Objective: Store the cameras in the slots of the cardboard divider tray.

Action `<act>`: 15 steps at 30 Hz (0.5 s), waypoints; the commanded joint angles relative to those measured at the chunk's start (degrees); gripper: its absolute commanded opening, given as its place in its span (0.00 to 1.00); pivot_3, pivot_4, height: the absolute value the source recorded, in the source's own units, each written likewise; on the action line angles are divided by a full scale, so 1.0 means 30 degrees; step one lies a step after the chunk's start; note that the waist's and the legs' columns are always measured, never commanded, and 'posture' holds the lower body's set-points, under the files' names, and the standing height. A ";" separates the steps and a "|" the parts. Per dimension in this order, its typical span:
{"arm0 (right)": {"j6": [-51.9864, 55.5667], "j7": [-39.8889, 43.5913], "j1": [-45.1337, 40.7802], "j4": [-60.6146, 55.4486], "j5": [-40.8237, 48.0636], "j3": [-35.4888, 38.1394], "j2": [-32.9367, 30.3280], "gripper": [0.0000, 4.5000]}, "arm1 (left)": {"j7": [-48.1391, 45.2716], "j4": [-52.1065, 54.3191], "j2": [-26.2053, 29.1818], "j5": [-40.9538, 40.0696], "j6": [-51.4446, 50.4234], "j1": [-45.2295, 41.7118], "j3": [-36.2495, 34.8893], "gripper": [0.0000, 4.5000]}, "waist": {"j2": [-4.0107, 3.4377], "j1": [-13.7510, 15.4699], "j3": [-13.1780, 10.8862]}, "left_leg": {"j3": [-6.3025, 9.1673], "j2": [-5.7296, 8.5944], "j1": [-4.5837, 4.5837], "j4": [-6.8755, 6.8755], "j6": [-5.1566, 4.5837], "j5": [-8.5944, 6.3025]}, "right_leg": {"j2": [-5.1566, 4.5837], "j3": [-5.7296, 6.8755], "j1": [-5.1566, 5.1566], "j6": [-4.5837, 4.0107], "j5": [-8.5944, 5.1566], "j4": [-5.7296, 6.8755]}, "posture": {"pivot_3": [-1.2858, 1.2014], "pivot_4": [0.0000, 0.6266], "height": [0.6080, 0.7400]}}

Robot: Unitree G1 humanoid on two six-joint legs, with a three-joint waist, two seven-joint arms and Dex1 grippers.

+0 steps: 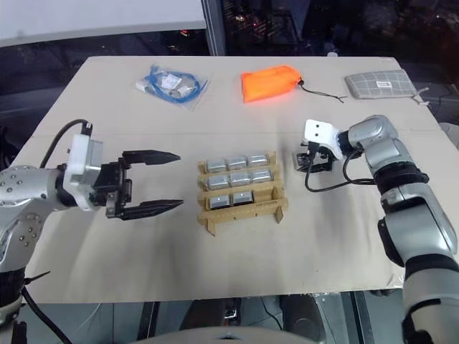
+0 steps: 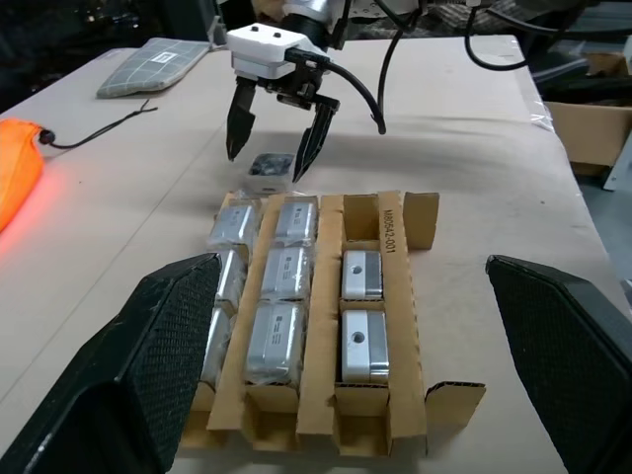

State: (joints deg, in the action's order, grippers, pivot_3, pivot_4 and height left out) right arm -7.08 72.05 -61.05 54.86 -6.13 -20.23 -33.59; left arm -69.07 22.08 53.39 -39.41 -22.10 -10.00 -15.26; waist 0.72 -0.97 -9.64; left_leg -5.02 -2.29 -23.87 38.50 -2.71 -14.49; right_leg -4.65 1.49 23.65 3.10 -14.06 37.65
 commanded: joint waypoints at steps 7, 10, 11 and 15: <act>-0.1411 0.0612 -0.0762 0.1927 -0.0805 0.0490 0.0285 0.90 | 0.0287 0.0520 0.0311 0.0066 0.0200 0.0368 -0.0692 1.00 | -0.0002 0.0005 -0.0001 | 0.0003 -0.0001 0.0000 -0.0001 0.0002 0.0000 | -0.0003 0.0001 -0.0001 0.0000 0.0000 0.0002 | 0.52 0.24 1.00; -0.1642 0.0454 -0.0781 0.2003 -0.0969 0.0621 0.0269 0.58 | 0.0253 0.0490 0.0338 0.0077 0.0251 0.0360 -0.0646 1.00 | 0.0000 -0.0007 0.0000 | 0.0000 -0.0001 0.0002 0.0000 0.0002 0.0001 | -0.0003 0.0001 -0.0002 -0.0001 0.0001 0.0003 | 0.52 0.24 1.00; -0.1702 0.0441 -0.0768 0.1983 -0.0968 0.0691 0.0233 0.48 | 0.0253 0.0443 0.0338 0.0084 0.0252 0.0304 -0.0595 1.00 | 0.0006 -0.0008 0.0004 | -0.0002 -0.0001 0.0005 0.0001 0.0002 0.0001 | -0.0003 -0.0001 -0.0004 -0.0001 0.0001 0.0004 | 0.52 0.24 1.00; -0.1196 0.0707 -0.0432 0.0845 -0.0287 0.1345 0.0087 0.44 | 0.1165 0.0236 0.0203 0.0256 -0.0468 -0.0070 -0.0129 1.00 | 0.0001 -0.0049 0.0000 | 0.0002 -0.0002 0.0022 0.0004 0.0006 0.0003 | -0.0002 -0.0003 -0.0011 -0.0002 0.0002 0.0029 | 0.52 0.24 1.00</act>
State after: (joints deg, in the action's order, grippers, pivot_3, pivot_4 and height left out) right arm -11.29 73.63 -61.80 60.30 -8.51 -18.72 -32.58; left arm -67.73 22.08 53.65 -39.33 -22.51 -9.07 -15.10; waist 0.73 -1.12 -9.64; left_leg -5.00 -2.31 -23.81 38.51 -2.68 -14.47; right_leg -4.66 1.49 23.62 3.09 -14.06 37.74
